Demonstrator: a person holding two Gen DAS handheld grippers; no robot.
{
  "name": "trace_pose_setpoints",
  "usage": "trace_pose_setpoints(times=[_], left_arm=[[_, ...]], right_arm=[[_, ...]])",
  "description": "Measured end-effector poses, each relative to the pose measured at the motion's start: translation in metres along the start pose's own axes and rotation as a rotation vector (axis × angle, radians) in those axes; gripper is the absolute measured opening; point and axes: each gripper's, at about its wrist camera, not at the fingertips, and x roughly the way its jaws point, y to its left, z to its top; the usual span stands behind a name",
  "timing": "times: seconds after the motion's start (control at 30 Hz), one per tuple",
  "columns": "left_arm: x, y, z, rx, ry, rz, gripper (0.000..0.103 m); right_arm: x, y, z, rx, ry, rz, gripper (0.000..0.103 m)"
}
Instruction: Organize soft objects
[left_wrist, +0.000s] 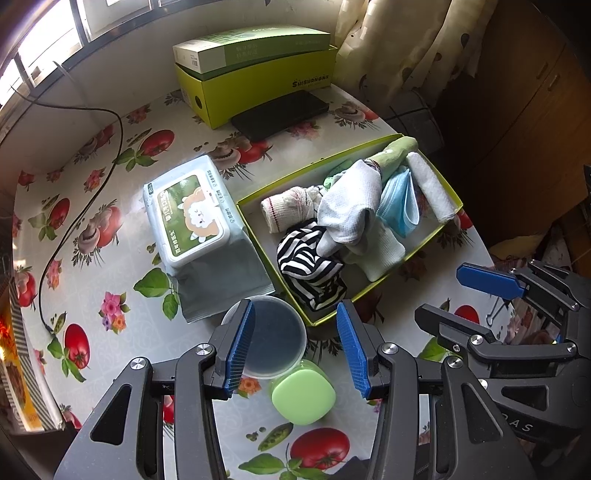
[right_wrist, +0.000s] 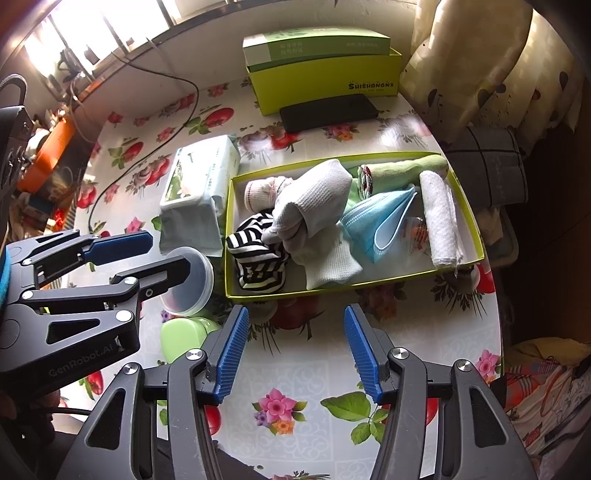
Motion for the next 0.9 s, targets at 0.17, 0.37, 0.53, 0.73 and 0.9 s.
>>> trace_pose_setpoints(times=[0.17,0.37,0.53,0.73,0.9], left_arm=[[0.0012,0.0001,-0.0003,0.002,0.003,0.002,0.047],[0.0042,-0.0014,-0.0009,0.009,0.013,0.001,0.047],[0.0057,-0.002,-0.0015,0.015,0.018,-0.002,0.047],[0.0075,-0.0046,0.0016,0.026,0.028,0.002,0.047],[0.0099,-0.0059,0.0019,0.029,0.037,0.0,0.047]], right_arm=[[0.0005,-0.0002,0.0002,0.0,0.001,0.001,0.054],[0.0042,-0.001,-0.0046,0.003,0.004,0.002,0.054],[0.0039,-0.0021,-0.0028,0.003,0.005,0.003,0.054],[0.0058,-0.0031,-0.0055,0.005,0.005,0.005,0.055],[0.007,-0.0048,-0.0059,0.006,0.007,0.006,0.055]])
